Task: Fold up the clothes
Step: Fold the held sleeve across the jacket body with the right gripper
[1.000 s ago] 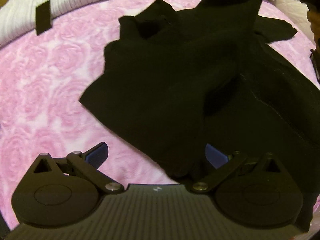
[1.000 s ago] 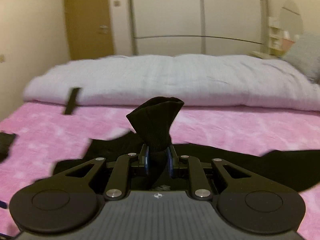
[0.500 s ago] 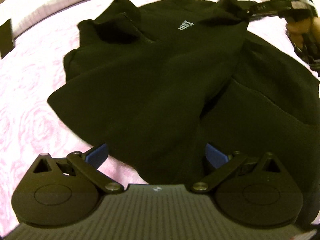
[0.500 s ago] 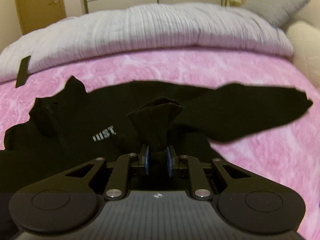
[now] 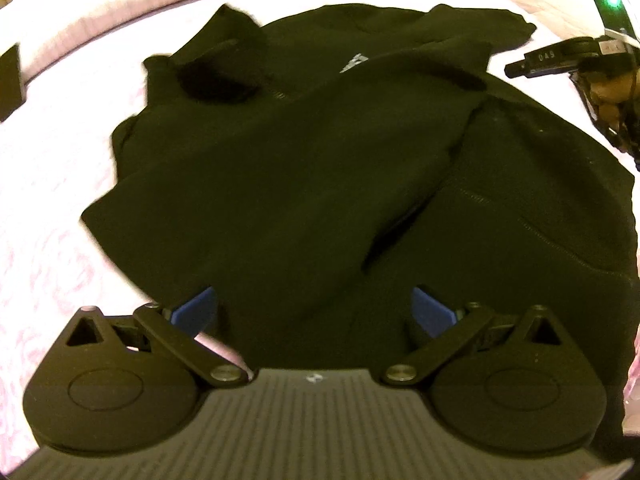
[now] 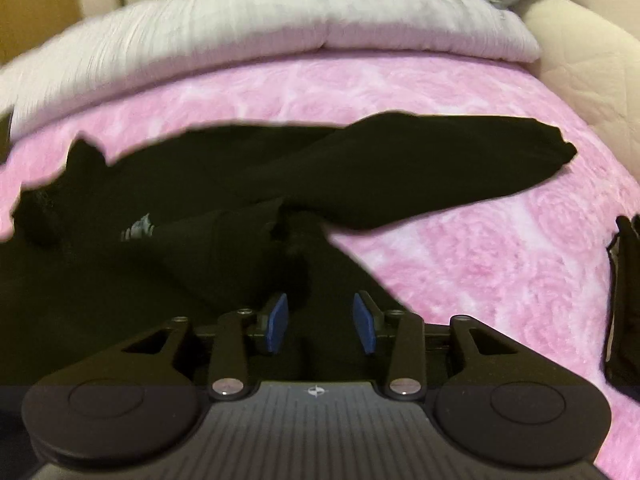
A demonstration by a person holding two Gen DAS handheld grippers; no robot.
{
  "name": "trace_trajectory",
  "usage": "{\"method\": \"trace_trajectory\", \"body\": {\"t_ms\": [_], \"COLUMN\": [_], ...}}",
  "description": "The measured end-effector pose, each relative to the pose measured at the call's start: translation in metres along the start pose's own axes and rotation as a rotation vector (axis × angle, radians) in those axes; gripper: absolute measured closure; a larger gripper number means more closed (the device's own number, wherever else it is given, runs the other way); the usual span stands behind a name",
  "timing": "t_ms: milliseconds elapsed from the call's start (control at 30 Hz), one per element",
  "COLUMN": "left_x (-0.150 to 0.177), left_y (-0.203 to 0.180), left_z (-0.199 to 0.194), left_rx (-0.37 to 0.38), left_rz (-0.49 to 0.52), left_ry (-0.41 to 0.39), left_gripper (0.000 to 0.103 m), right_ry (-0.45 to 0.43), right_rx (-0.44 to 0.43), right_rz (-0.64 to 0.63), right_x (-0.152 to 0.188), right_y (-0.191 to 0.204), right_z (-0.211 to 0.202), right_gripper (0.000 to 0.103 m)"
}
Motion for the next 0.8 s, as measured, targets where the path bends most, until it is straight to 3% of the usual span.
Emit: {"method": "trace_trajectory", "body": {"t_ms": [100, 167, 300, 367, 400, 433, 533, 567, 633, 667, 800], "left_x": [-0.017, -0.029, -0.040, -0.042, -0.043, -0.044, -0.047, -0.048, -0.053, -0.056, -0.075], "left_y": [-0.026, -0.045, -0.087, -0.110, -0.123, -0.135, -0.170, -0.180, -0.200, -0.210, -0.241], "left_z": [0.004, 0.007, 0.006, 0.007, 0.009, 0.011, 0.017, 0.019, 0.026, 0.030, 0.043], "left_rx": [-0.011, -0.043, -0.100, -0.116, -0.125, -0.139, -0.164, -0.161, -0.151, -0.146, -0.117], "left_rz": [0.028, 0.013, -0.101, -0.140, -0.146, -0.147, -0.154, -0.159, -0.161, -0.158, -0.139], "left_ry": [-0.021, -0.032, -0.040, -0.036, -0.033, -0.029, -0.012, -0.007, 0.006, 0.011, 0.014], "left_gripper": [0.001, 0.001, 0.001, 0.001, 0.001, 0.001, 0.001, 0.001, 0.001, 0.001, 0.001], "right_ry": [-0.104, -0.152, -0.056, 0.058, 0.102, 0.108, 0.005, -0.021, -0.068, -0.092, -0.051], "right_rx": [-0.122, -0.236, -0.295, -0.248, -0.276, -0.319, -0.441, -0.430, -0.384, -0.360, -0.156], "right_rz": [-0.027, -0.123, -0.286, -0.274, -0.230, -0.203, -0.146, -0.129, -0.095, -0.078, 0.098], "right_x": [-0.022, -0.030, -0.017, -0.006, -0.001, -0.002, -0.025, -0.032, -0.044, -0.051, -0.061], "right_y": [0.004, 0.022, 0.038, 0.026, 0.017, 0.012, -0.016, -0.038, -0.088, -0.113, -0.242], "right_z": [-0.009, -0.007, 0.045, 0.081, 0.095, 0.099, 0.073, 0.067, 0.057, 0.052, 0.074], "right_gripper": [0.071, 0.074, 0.075, 0.068, 0.059, 0.059, 0.059, 0.056, 0.037, 0.036, 0.035]}}
Point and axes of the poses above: each gripper's, at about its wrist camera, not at the fingertips, and z roughly the way its jaws point, y to its left, x to its underside, the point moved 8 cm from there along z, roughly the way its jaws point, and after that the axes turned 11 degrees about -z, right-handed, at the moved point
